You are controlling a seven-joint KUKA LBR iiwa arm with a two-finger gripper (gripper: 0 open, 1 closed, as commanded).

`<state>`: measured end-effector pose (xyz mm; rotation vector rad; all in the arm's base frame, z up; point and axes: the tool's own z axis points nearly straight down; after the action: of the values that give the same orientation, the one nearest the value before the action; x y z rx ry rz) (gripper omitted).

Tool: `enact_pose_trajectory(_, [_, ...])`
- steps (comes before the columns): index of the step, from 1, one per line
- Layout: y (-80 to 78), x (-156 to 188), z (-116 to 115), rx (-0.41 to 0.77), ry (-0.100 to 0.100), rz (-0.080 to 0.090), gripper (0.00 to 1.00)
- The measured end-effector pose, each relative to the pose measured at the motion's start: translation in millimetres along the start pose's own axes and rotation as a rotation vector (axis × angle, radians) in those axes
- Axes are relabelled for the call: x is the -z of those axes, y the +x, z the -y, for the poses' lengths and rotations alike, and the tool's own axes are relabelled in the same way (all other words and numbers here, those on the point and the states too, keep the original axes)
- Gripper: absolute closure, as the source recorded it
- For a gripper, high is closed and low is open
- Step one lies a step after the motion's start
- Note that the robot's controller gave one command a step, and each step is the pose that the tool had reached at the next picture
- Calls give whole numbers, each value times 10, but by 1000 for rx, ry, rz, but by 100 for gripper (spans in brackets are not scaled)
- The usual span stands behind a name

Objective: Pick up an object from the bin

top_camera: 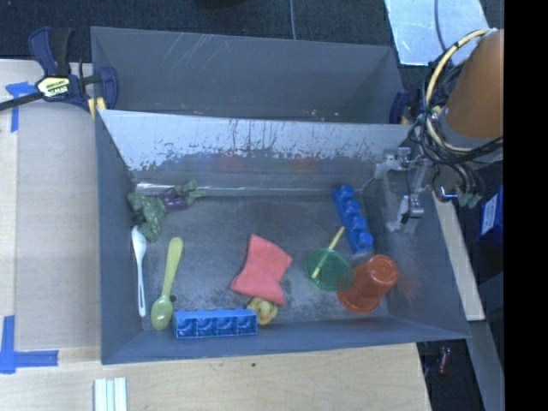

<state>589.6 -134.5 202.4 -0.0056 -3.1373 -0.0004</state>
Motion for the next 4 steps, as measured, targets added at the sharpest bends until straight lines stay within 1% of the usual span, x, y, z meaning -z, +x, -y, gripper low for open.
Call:
enact_pose_trajectory(1, [-16, 54, -8, 4, 1, 9, 0])
enact_pose_trajectory(2, [414, -589, -30, 158, 3, 11, 0])
enact_pose_trajectory(3, [-310, -583, 132, 438, 7, 17, 0])
enact_pose_trajectory(4, [-285, -960, 201, 818, -5, 5, 0])
